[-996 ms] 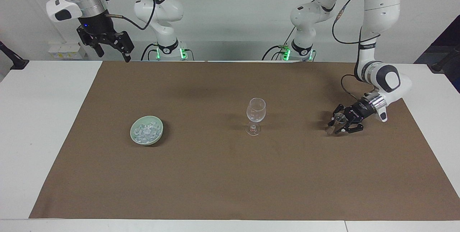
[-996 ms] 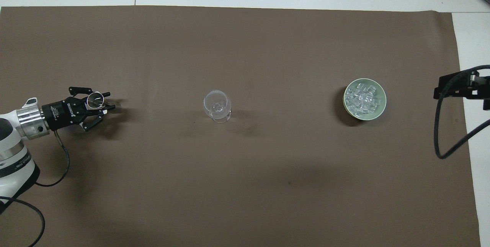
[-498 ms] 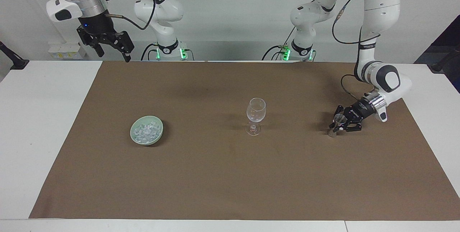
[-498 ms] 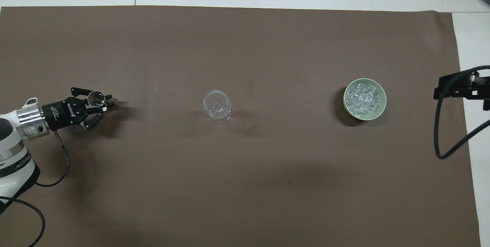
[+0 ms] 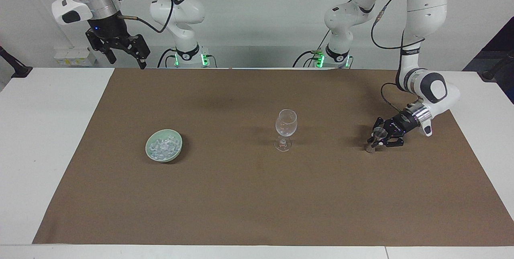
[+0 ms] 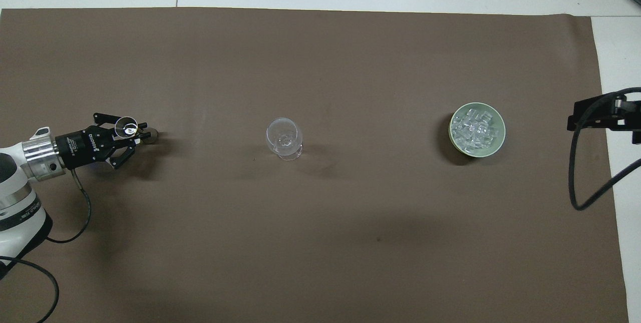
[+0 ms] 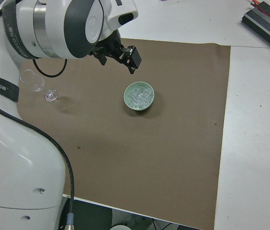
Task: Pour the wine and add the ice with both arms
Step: 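Close the left gripper on the small dark bottle, then lift the bottle with the left gripper and carry it to the clear cup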
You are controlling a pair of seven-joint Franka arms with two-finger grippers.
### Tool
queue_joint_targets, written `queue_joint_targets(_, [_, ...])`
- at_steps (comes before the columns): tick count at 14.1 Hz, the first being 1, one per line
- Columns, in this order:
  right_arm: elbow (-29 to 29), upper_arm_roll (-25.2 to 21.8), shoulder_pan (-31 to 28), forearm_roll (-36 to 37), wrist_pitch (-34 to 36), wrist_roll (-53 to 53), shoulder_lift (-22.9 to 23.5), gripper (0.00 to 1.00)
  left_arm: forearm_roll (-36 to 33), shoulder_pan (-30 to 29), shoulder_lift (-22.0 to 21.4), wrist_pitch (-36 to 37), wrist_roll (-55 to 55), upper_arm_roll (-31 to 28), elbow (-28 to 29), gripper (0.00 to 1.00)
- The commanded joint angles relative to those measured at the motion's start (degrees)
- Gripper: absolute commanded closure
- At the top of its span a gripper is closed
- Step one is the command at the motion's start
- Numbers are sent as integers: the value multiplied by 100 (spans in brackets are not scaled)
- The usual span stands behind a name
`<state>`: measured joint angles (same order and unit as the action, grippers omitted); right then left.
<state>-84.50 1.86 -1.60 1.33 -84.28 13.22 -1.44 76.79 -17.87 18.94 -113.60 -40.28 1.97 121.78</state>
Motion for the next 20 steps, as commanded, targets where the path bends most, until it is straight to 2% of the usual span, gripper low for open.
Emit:
queue_joint_targets(1, [-172, 16, -59, -80, -36, -188, -146, 0, 56, 187, -127, 31, -270, -74, -93, 100])
queue_joint_targets(6, [-172, 16, -68, -80, -44, -188, -146, 0, -102, 442, -593, -101, -717, -74, -111, 100])
queue_joint_targets(10, [-172, 16, -77, -80, -27, -188, -146, 0, -515, 723, -708, -145, -1174, -74, -356, 100])
queue_joint_targets(16, [-400, 16, -165, -80, -62, -320, -278, 0, -612, 1049, -1059, -66, -1465, -56, -383, 100])
queue_joint_targets(20, [-409, 16, -244, -80, -62, -470, -287, 0, -788, 1592, -1296, -119, -2263, -48, -392, 100])
